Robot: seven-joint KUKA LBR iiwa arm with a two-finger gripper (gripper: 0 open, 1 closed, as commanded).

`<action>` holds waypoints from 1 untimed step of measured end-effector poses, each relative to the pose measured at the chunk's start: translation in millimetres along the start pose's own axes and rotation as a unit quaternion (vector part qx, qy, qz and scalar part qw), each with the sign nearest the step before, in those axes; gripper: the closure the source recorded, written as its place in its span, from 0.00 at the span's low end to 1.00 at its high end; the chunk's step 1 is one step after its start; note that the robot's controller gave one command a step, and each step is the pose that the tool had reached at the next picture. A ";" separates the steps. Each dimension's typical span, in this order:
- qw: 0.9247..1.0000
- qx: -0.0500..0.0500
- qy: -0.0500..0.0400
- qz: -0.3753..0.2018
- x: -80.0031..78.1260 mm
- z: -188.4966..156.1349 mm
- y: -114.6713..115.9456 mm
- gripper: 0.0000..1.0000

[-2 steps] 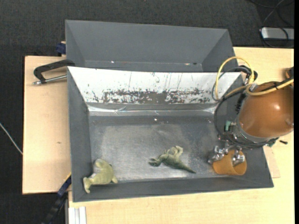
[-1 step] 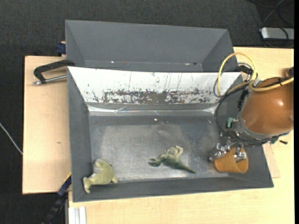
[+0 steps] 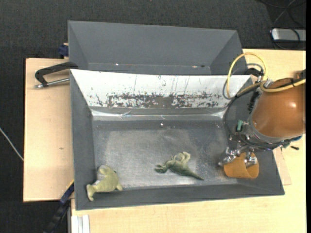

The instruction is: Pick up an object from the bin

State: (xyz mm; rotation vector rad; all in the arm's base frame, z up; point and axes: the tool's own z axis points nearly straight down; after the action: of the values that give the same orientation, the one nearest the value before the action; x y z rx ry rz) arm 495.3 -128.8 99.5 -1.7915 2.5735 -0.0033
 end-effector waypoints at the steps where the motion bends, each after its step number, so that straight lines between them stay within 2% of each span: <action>1: 1.000 0.001 0.000 0.001 -1.6 -19.3 -1.3 1.00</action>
Offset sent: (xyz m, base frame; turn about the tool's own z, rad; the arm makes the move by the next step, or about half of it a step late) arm -0.0001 0.0000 0.0178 0.0000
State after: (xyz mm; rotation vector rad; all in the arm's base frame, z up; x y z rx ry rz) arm 496.9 -127.8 118.8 -1.7875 2.5756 -0.0046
